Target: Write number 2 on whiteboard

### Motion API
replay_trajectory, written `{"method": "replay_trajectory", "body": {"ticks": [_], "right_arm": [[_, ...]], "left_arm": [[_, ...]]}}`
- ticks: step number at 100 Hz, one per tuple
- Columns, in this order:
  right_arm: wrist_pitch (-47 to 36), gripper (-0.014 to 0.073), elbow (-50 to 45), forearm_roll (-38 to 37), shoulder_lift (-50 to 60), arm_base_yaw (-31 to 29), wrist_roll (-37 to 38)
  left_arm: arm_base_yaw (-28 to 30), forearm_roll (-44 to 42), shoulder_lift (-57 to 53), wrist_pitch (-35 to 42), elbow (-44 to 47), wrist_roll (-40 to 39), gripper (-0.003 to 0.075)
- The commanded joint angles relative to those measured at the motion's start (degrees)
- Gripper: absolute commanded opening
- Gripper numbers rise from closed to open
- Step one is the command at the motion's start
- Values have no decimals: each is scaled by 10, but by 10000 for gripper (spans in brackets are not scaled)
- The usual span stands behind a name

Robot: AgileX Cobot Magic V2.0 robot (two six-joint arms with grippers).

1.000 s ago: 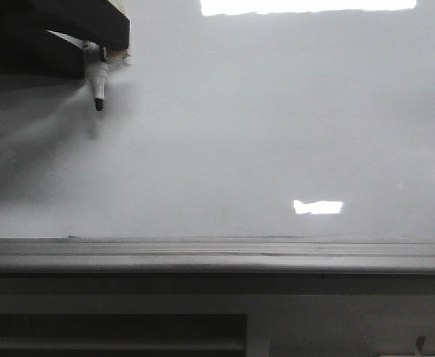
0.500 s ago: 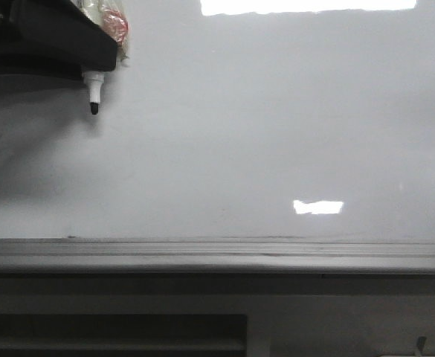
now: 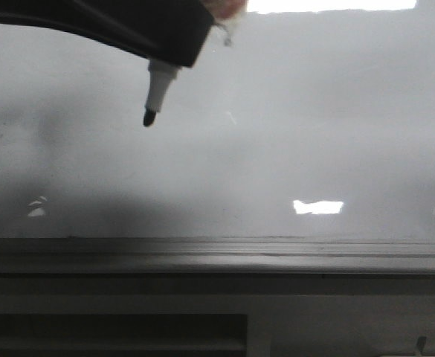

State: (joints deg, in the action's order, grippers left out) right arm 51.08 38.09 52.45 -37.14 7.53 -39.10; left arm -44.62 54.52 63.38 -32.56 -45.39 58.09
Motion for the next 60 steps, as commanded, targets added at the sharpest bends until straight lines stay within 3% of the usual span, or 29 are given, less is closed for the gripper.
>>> {"method": "replay_trajectory", "body": {"ticks": [1,12,31,60], "right_arm": [[36,464,60,45,-45,-1,-32],[88,464,112,45,-100,-1,-32],[166,464,187,45,-179,1,-32],[183,464,232,45,-258,54,-32]], "left_arm": [[-32,-73,10,5,-37,-59,-20],[-57,-137,30,3,-56,-90,-20],[-73,-157,61,0,-89,-90,-20],[-73,-172,100,-15,-132,-90,-20]]}}
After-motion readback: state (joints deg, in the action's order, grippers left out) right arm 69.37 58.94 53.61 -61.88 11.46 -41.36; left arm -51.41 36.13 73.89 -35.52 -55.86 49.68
